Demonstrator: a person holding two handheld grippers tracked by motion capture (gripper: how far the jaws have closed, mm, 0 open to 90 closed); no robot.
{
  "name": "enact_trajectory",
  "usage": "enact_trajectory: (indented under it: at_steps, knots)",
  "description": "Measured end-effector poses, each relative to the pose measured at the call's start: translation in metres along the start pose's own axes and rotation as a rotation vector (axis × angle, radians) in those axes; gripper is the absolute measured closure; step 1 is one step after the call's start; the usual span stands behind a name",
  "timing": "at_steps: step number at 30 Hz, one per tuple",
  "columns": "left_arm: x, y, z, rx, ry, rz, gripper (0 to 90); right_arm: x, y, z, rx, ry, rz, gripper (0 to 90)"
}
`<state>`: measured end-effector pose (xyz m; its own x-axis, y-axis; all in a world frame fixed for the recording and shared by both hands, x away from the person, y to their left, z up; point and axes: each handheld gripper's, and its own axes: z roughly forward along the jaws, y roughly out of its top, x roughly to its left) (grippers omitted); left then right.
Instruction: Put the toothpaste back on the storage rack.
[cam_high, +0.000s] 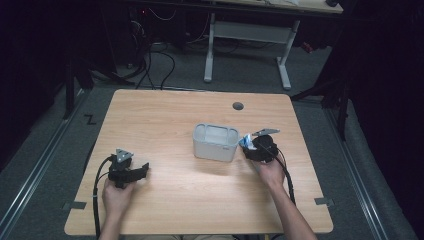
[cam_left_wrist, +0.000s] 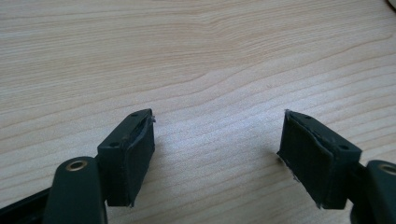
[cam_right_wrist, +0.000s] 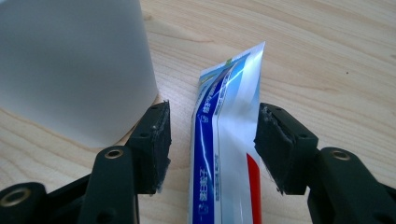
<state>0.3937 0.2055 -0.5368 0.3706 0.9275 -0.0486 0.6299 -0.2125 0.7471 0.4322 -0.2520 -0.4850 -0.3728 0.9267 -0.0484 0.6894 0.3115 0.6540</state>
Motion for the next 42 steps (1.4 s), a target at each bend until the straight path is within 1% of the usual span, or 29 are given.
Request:
enact_trajectory:
  at_steps: [2, 3, 5, 8, 10, 12, 13, 15, 17, 20, 23, 28, 29, 30, 31, 32, 33, 37, 42]
  knots:
    - [0.0, 0.0, 0.0, 0.0, 0.0, 0.001, 26.8, 0.0, 0.0, 0.001, 0.002, 0.003, 0.003, 45.6]
    - [0.0, 0.0, 0.0, 0.001, 0.0, 0.001, 26.9, 0.0, 0.0, 0.004, 0.013, 0.003, 0.002, 45.6]
    - [0.0, 0.0, 0.0, 0.0, 0.001, 0.001, 26.9, 0.0, 0.0, 0.007, 0.029, -0.007, -0.01, 45.6]
    - [0.0, 0.0, 0.0, 0.001, 0.0, 0.002, 26.9, 0.0, -0.002, 0.011, 0.044, -0.007, 0.004, 46.5]
    - [0.0, 0.0, 0.0, 0.001, 0.0, 0.001, 26.9, 0.002, -0.002, 0.013, 0.055, -0.026, -0.014, 47.3]
    - [0.0, 0.0, 0.0, 0.0, 0.0, 0.0, 26.9, 0.002, -0.002, 0.013, 0.055, -0.033, -0.013, 47.7]
    - [0.0, 0.0, 0.0, 0.001, 0.0, 0.001, 26.9, 0.002, -0.002, 0.014, 0.056, -0.037, -0.004, 47.9]
    - [0.0, 0.0, 0.0, 0.001, 0.0, 0.001, 26.9, 0.001, -0.002, 0.015, 0.058, -0.046, -0.013, 48.3]
    - [0.0, 0.0, 0.0, 0.001, 0.0, -0.001, 26.9, -0.001, -0.002, 0.016, 0.068, -0.052, -0.009, 47.9]
    - [0.0, 0.0, 0.0, 0.0, 0.002, 0.002, 26.9, -0.003, -0.003, 0.018, 0.073, -0.042, 0.001, 47.6]
    - [0.0, 0.0, 0.0, 0.001, 0.005, 0.002, 27.0, -0.003, -0.002, 0.017, 0.078, -0.042, -0.011, 48.4]
    - [-0.001, 0.0, 0.0, 0.001, 0.006, 0.003, 27.0, -0.01, 0.0, 0.017, 0.091, -0.015, 0.016, 49.8]
    - [-0.001, 0.0, 0.0, 0.001, 0.006, 0.003, 27.0, -0.011, 0.001, 0.017, 0.092, -0.014, 0.024, 52.9]
    - [-0.001, 0.0, 0.0, 0.001, 0.006, 0.003, 27.0, -0.012, 0.001, 0.016, 0.085, -0.006, 0.026, 58.2]
    - [-0.001, 0.0, 0.0, 0.003, 0.006, 0.004, 27.0, -0.013, 0.002, 0.014, 0.086, -0.009, 0.026, 60.8]
    - [0.0, 0.0, 0.0, 0.003, 0.005, 0.004, 27.0, -0.014, 0.003, 0.014, 0.095, -0.013, 0.019, 61.6]
    - [0.0, 0.0, 0.0, 0.001, 0.005, 0.003, 27.0, -0.014, 0.003, 0.015, 0.1, -0.017, 0.017, 61.7]
    - [0.0, 0.0, 0.0, 0.002, 0.006, 0.003, 27.0, -0.019, 0.002, 0.018, 0.125, -0.027, 0.035, 61.7]
    - [-0.001, 0.0, 0.0, 0.003, 0.005, 0.004, 27.0, -0.019, 0.004, 0.022, 0.153, -0.035, 0.032, 61.5]
